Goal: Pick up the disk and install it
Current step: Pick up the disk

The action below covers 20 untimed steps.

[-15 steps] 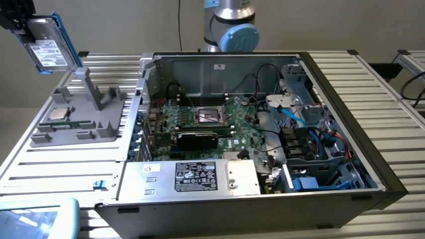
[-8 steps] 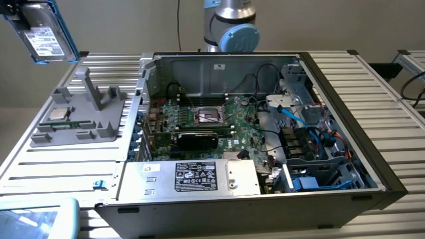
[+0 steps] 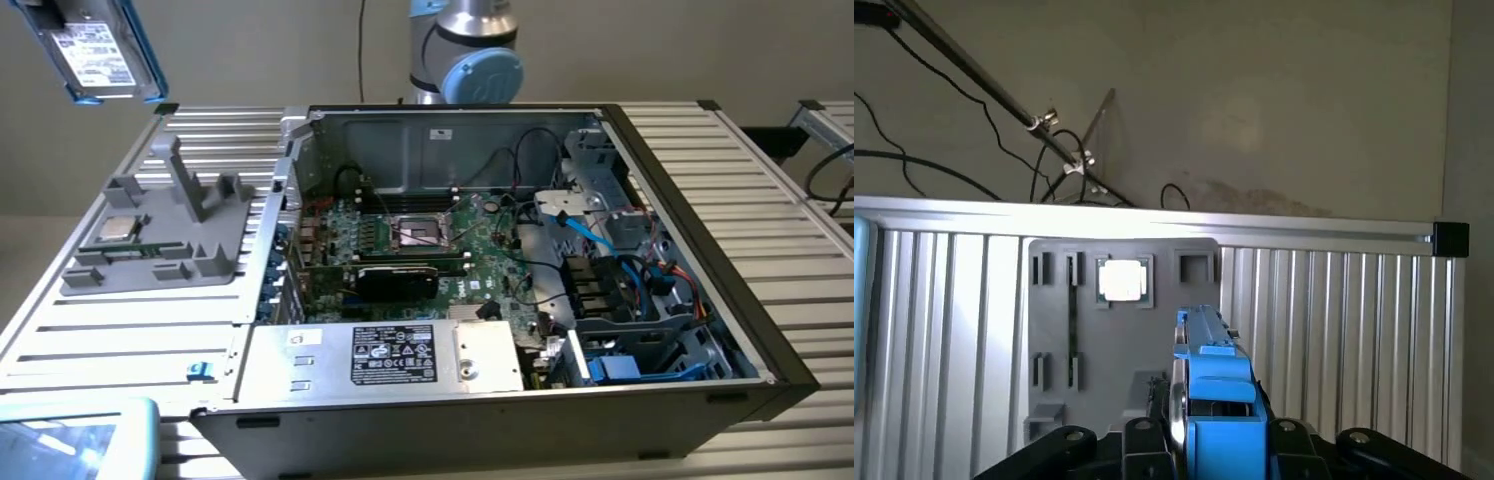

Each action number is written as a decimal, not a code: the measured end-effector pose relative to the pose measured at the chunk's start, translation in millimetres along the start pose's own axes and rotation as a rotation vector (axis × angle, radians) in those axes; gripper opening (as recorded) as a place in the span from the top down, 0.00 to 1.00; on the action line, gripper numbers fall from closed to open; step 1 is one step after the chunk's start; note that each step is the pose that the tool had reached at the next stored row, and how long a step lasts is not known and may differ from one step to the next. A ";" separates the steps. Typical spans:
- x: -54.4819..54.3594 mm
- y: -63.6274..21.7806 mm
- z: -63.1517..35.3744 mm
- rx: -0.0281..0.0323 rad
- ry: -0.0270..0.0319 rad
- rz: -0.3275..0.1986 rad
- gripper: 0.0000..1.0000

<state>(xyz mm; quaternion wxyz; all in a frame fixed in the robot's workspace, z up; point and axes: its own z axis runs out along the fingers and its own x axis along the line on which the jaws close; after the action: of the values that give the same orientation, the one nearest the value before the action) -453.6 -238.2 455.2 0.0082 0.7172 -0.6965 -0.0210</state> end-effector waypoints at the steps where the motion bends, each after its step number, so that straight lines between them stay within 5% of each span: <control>1: 0.5 -3.4 -3.1 0.0002 0.0000 0.000 0.63; 10: 8.8 -32.7 -24.1 -0.0001 0.0000 0.000 0.63; 20: 26.0 -62.5 -33.9 0.0000 0.0000 0.000 0.63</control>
<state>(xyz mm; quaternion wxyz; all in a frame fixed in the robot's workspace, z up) -389.0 -262.9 486.0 0.0082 0.7173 -0.6964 -0.0210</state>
